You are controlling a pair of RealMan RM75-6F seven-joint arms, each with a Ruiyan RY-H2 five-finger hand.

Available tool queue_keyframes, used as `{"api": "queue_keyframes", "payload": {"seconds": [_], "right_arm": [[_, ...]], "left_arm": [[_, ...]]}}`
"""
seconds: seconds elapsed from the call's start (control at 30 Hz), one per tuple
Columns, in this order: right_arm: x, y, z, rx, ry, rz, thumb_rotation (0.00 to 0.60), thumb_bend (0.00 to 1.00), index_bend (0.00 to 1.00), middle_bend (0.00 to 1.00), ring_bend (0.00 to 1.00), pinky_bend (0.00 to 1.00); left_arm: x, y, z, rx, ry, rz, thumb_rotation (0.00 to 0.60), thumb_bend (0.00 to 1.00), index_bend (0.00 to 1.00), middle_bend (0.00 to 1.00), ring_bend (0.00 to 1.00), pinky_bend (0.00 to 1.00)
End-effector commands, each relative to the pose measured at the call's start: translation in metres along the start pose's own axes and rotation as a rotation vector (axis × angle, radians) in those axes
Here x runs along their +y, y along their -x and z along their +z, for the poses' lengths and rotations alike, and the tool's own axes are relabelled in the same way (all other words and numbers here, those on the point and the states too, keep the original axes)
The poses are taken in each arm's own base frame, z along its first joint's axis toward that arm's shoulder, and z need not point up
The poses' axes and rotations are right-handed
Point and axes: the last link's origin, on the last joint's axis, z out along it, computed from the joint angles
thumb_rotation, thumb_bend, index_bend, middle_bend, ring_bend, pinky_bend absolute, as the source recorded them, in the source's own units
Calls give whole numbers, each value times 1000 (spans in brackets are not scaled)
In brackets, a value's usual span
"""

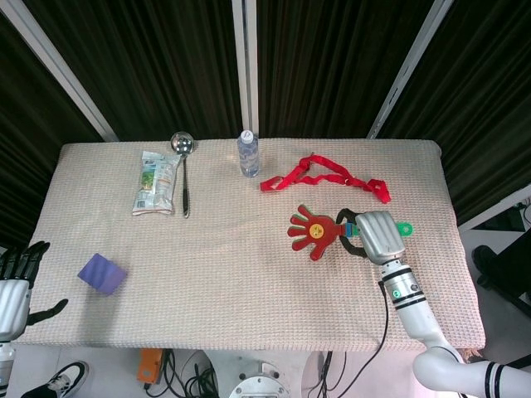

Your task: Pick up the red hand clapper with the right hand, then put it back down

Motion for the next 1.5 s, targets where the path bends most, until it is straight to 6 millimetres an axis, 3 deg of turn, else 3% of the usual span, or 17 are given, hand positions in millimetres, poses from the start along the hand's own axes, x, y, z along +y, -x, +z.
{"api": "queue_keyframes", "payload": {"seconds": [0.03,0.23,0.47,0.6,0.8,0.93,1.0,1.23,1.5], "right_arm": [[9,-39,-7,65,-179,1426,600,367,1000,682,736,1000],[24,-47,-13,37,-207,1758,600,370,1000,682,736,1000],[31,-45,-11,-28,-206,1824,600,390,1000,682,737,1000],[34,-38,-10,33,-214,1605,600,357,1000,682,737,1000],[29,-17,-4,147,-223,699,600,367,1000,682,737,1000],[28,-2,-1,145,-194,206,600,367,999,689,737,1000],[29,4,0,127,-161,40,600,368,999,695,737,1000],[31,11,3,29,-49,-171,600,370,999,711,740,1000],[25,10,3,0,-33,-34,600,370,1000,756,779,1000]], "left_arm": [[0,0,0,0,1,0,600,90,76,67,0,41],[0,0,-1,3,0,0,600,90,76,67,0,41],[1,0,-1,1,0,2,600,90,76,67,0,41],[1,0,0,2,1,2,600,90,76,67,0,41],[1,1,0,-2,0,1,600,90,76,67,0,41],[1,1,0,0,2,2,600,89,76,67,0,41],[1,1,0,0,1,3,600,90,76,67,0,41],[1,0,0,-1,1,4,600,90,76,67,0,41],[1,1,1,-2,1,3,600,89,76,67,0,41]]}}
